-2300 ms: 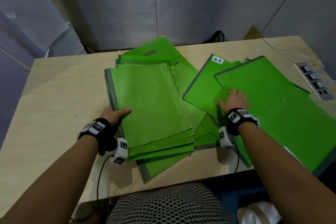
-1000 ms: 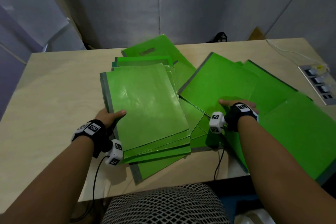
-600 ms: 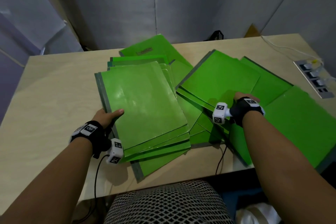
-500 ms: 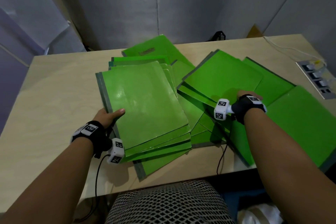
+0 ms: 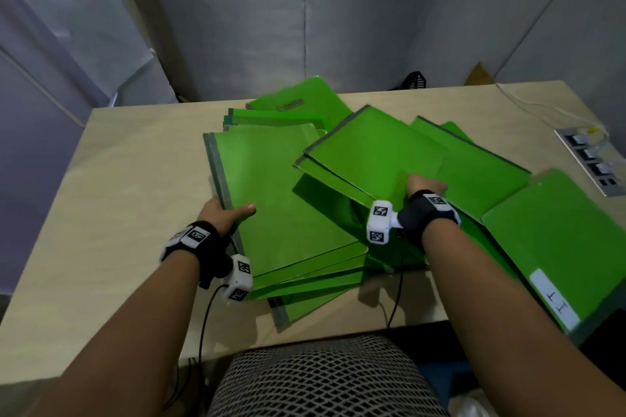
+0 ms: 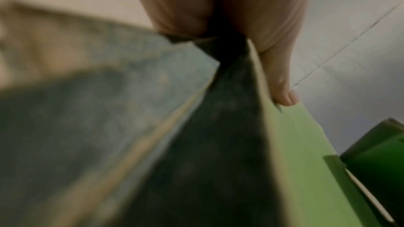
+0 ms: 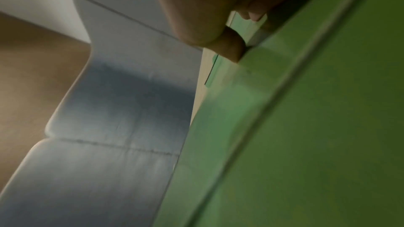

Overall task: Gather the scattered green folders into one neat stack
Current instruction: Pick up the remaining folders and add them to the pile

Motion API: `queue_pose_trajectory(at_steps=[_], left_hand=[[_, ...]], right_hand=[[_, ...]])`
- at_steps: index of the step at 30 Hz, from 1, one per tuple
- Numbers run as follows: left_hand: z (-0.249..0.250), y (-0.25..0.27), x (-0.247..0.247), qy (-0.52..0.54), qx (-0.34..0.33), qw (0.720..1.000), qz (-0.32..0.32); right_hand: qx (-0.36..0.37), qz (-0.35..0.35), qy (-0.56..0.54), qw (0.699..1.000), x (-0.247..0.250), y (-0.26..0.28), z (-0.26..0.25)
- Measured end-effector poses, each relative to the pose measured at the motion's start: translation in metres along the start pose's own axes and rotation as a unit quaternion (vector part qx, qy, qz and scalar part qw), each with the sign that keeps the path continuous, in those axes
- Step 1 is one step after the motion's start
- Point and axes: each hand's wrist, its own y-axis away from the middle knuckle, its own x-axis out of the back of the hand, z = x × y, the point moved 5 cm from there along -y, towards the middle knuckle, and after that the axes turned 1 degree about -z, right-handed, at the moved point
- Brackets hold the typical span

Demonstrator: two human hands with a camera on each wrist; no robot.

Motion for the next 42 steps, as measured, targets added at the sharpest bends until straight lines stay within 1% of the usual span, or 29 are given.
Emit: queue_pose_trajectory(at_steps=[1, 3, 6, 9, 14, 16, 18, 19, 20, 22, 23, 24, 26, 27, 28, 29, 31, 32, 33, 34, 35, 37, 38, 40, 41, 42], left_hand=[[0.001, 0.002, -0.001, 0.006, -0.009, 1.0, -0.002], [0.001, 0.006, -0.004, 0.022, -0.032, 0.999, -0.009], [0.001, 0.01, -0.009, 0.061, -0.052, 0.997, -0.015], [-0.001, 0.013, -0.014, 0.099, -0.021, 0.994, -0.03], [-0.012, 0.005, -0.02, 0.077, 0.041, 0.995, -0.046], [-0.014, 0.007, -0.023, 0.056, 0.059, 0.996, -0.041], [-0.015, 0.009, -0.026, 0.035, 0.062, 0.997, -0.038], [-0.016, 0.008, -0.026, 0.016, 0.06, 0.997, -0.034], [-0.018, 0.007, -0.025, -0.003, 0.064, 0.997, -0.033], [-0.019, 0.007, -0.025, -0.036, 0.067, 0.996, -0.038], [-0.019, 0.008, -0.025, -0.036, 0.069, 0.996, -0.042], [-0.019, 0.007, -0.025, -0.034, 0.073, 0.996, -0.042], [-0.019, 0.007, -0.025, -0.034, 0.07, 0.996, -0.041], [-0.02, 0.006, -0.025, -0.036, 0.069, 0.996, -0.044], [-0.021, 0.006, -0.025, -0.041, 0.074, 0.995, -0.045], [-0.02, 0.007, -0.025, -0.047, 0.076, 0.995, -0.046], [-0.019, 0.006, -0.025, -0.053, 0.075, 0.995, -0.046], [-0.018, 0.006, -0.025, -0.053, 0.076, 0.995, -0.047], [-0.019, 0.006, -0.025, -0.053, 0.074, 0.995, -0.048], [-0.019, 0.005, -0.025, -0.053, 0.074, 0.995, -0.047], [-0.02, 0.004, -0.025, -0.053, 0.073, 0.995, -0.047], [-0.02, 0.002, -0.024, -0.059, 0.073, 0.994, -0.051], [-0.02, 0.002, -0.023, -0.062, 0.074, 0.994, -0.053], [-0.019, 0.001, -0.022, -0.062, 0.073, 0.994, -0.055], [-0.018, 0.001, -0.021, -0.059, 0.072, 0.994, -0.055], [-0.017, 0.001, -0.02, -0.054, 0.074, 0.994, -0.054]], right_hand=[[0.007, 0.022, -0.02, 1.0, -0.002, 0.004, 0.001], [0.042, 0.047, -0.022, 0.998, -0.01, 0.011, 0.001], [0.104, 0.022, 0.033, 0.994, -0.019, 0.023, 0.003], [0.134, -0.017, 0.088, 0.987, -0.025, 0.033, 0.012], [0.151, -0.078, 0.152, 0.974, -0.037, 0.042, 0.039], [0.163, -0.097, 0.188, 0.964, -0.046, 0.046, 0.048], [0.176, -0.112, 0.216, 0.954, -0.054, 0.049, 0.054], [0.179, -0.11, 0.227, 0.951, -0.056, 0.049, 0.056], [0.173, -0.091, 0.226, 0.954, -0.055, 0.044, 0.057], [0.139, -0.033, 0.213, 0.967, -0.042, 0.038, 0.051], [0.111, -0.01, 0.198, 0.974, -0.035, 0.031, 0.051], [0.084, 0.004, 0.208, 0.974, -0.029, 0.022, 0.054], [0.041, -0.012, 0.282, 0.959, -0.018, 0.01, 0.06], [0.037, -0.02, 0.329, 0.943, -0.013, 0.008, 0.06], [0.041, -0.032, 0.384, 0.922, -0.009, 0.01, 0.058], [0.054, -0.052, 0.406, 0.911, -0.008, 0.011, 0.056], [0.122, -0.061, 0.422, 0.896, -0.008, 0.011, 0.046], [0.159, -0.061, 0.444, 0.88, -0.009, 0.008, 0.041], [0.181, -0.064, 0.46, 0.867, -0.009, 0.007, 0.039], [0.194, -0.062, 0.481, 0.853, -0.007, 0.004, 0.036], [0.2, -0.071, 0.489, 0.846, -0.008, 0.003, 0.035], [0.21, -0.078, 0.53, 0.818, -0.005, 0.012, 0.03], [0.219, -0.072, 0.538, 0.811, -0.003, 0.018, 0.026], [0.215, -0.065, 0.51, 0.831, -0.002, 0.015, 0.021], [0.208, -0.069, 0.481, 0.849, -0.002, 0.015, 0.018], [0.219, -0.069, 0.443, 0.867, -0.002, 0.013, 0.012]])
